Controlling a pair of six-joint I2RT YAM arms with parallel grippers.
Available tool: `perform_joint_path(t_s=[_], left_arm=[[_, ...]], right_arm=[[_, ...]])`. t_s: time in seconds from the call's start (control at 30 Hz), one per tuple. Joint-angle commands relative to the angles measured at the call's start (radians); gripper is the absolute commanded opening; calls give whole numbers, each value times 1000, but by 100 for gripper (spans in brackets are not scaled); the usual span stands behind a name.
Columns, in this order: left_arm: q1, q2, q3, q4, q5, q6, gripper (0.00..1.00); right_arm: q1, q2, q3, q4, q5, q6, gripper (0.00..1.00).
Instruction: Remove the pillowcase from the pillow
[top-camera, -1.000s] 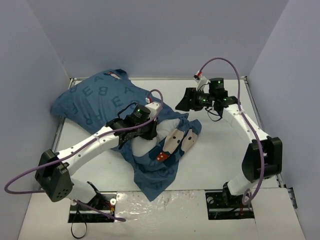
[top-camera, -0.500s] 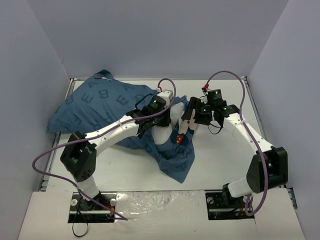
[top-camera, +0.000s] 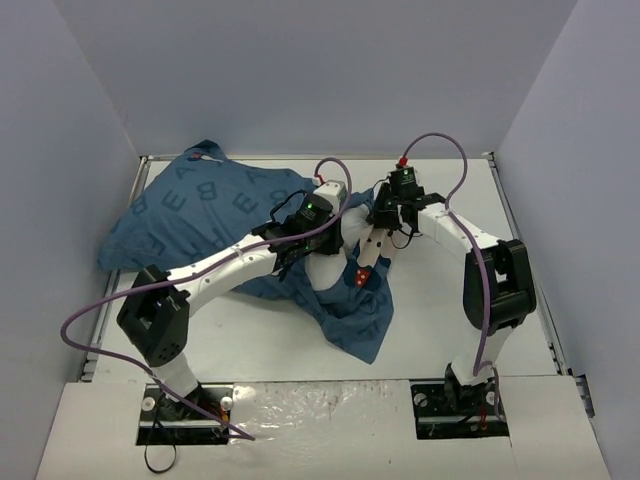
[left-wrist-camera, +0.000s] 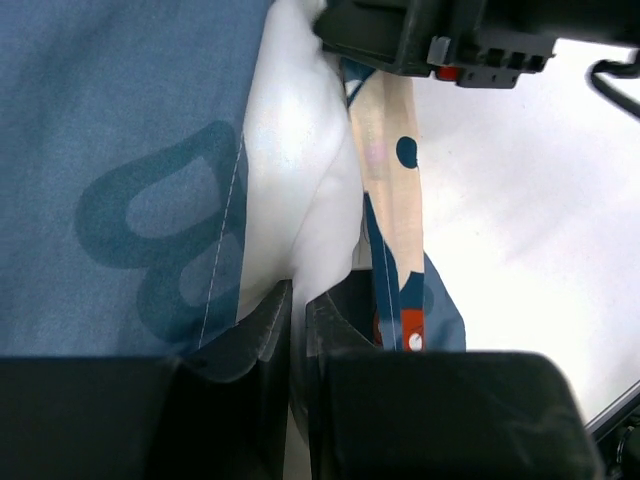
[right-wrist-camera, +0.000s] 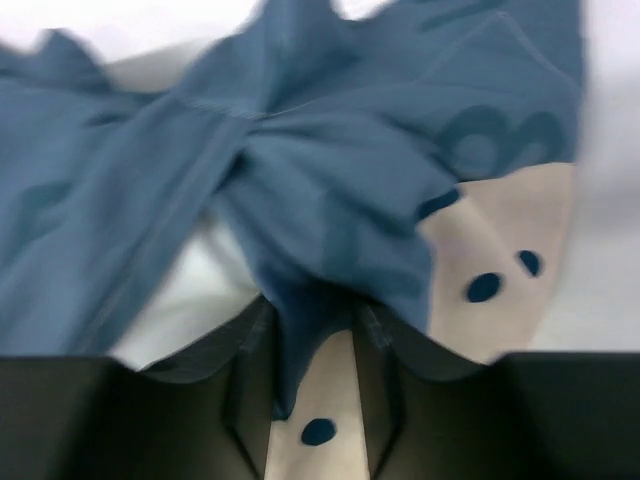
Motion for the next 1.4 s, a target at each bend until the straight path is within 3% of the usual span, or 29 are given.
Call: perform_joint_path(t_s=[0.0, 0.27, 0.4, 0.6, 0.63, 0.73, 0.77, 0.9, 0.97, 1.03, 1.2, 1.27, 1.37], left_arm=[[-9, -94, -3, 2, -23, -10, 2], [1, -184, -75, -24, -20, 16, 2], [11, -241, -144, -8, 41, 36, 2], [34, -312, -158, 30, 100, 53, 2], [40, -324, -154, 24, 104, 64, 2], [62, -356, -145, 19, 104, 55, 2], [68, -359, -146, 30, 110, 44, 2], [93, -306, -129, 145, 111, -65, 2], [100, -266, -85, 243, 92, -148, 2], [103, -194, -42, 304, 69, -221, 2], [103, -22, 124, 341, 35, -320, 2], [103, 16, 165, 340, 26, -344, 2], [103, 69, 216, 343, 23, -364, 2]], right_arm=[[-28, 10, -4, -36, 157, 15, 24], [-134, 39, -47, 65, 141, -53, 4], [-200, 126, -24, 125, -102, -91, 0], [-219, 228, -27, 188, -290, -151, 0], [-237, 241, -30, 209, -397, -160, 0], [-248, 257, -52, 330, -584, -145, 0], [-243, 263, -71, 398, -735, -113, 0], [-187, 236, -176, 690, -841, -9, 0], [-162, 211, -240, 746, -840, 11, 0], [-134, 188, -263, 719, -832, -19, 0], [-116, 88, -237, 403, -798, -359, 0], [-125, 12, -227, 302, -794, -456, 14], [-183, -99, -210, 212, -870, -635, 43]])
